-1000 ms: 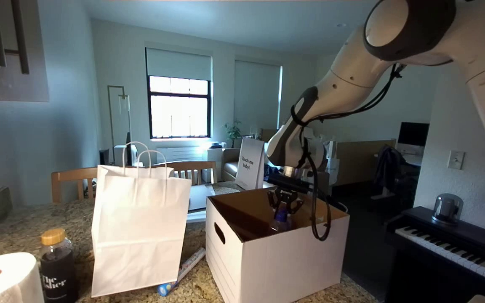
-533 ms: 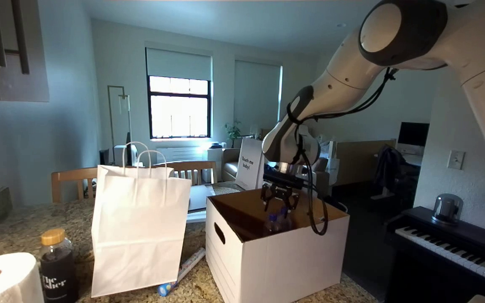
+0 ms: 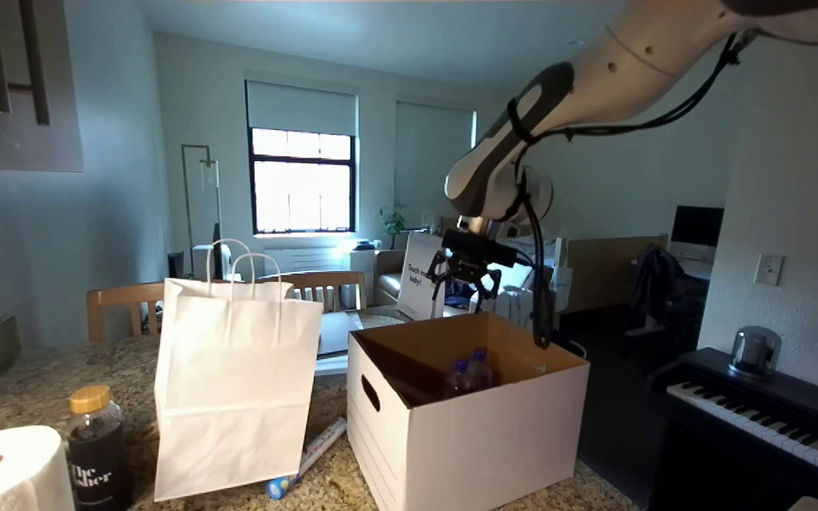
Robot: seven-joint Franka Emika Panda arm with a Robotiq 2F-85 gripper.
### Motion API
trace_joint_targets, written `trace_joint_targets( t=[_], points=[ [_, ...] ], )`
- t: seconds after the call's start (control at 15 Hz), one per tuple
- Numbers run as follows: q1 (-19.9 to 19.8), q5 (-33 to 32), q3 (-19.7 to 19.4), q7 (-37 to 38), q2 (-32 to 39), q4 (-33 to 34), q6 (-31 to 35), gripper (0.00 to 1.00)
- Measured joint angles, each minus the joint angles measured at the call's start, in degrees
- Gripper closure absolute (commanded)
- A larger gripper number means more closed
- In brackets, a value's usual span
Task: Place four empty bottles inside the white storage box
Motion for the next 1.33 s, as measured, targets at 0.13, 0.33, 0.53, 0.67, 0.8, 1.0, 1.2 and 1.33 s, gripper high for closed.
trace_joint_targets(
  t=[0.13,0.33,0.53,0.67,0.8,1.0,1.2,1.33],
  points=[
    [1.1,-5.2,0.8,0.3,-6.4,-3.5,-0.1,0.0],
    [1.7,-13.7,4.7,2.5,-15.3,-8.0,-1.4,0.0],
    [2.2,-18.6,11.7,4.6,-22.8,-10.8,-4.4,0.0],
    [3.4,-19.6,17.1,5.1,-26.1,-10.9,-7.9,0.0],
    [5.1,-20.9,23.0,7.0,-27.8,-10.0,-11.8,0.0],
    [8.2,-23.4,31.8,10.9,-27.2,-6.9,-16.0,0.0],
    [10.9,-27.8,39.9,15.7,-23.6,-2.4,-16.8,0.0],
    [10.9,-33.5,44.9,20.4,-18.8,1.7,-18.1,0.0]
  ],
)
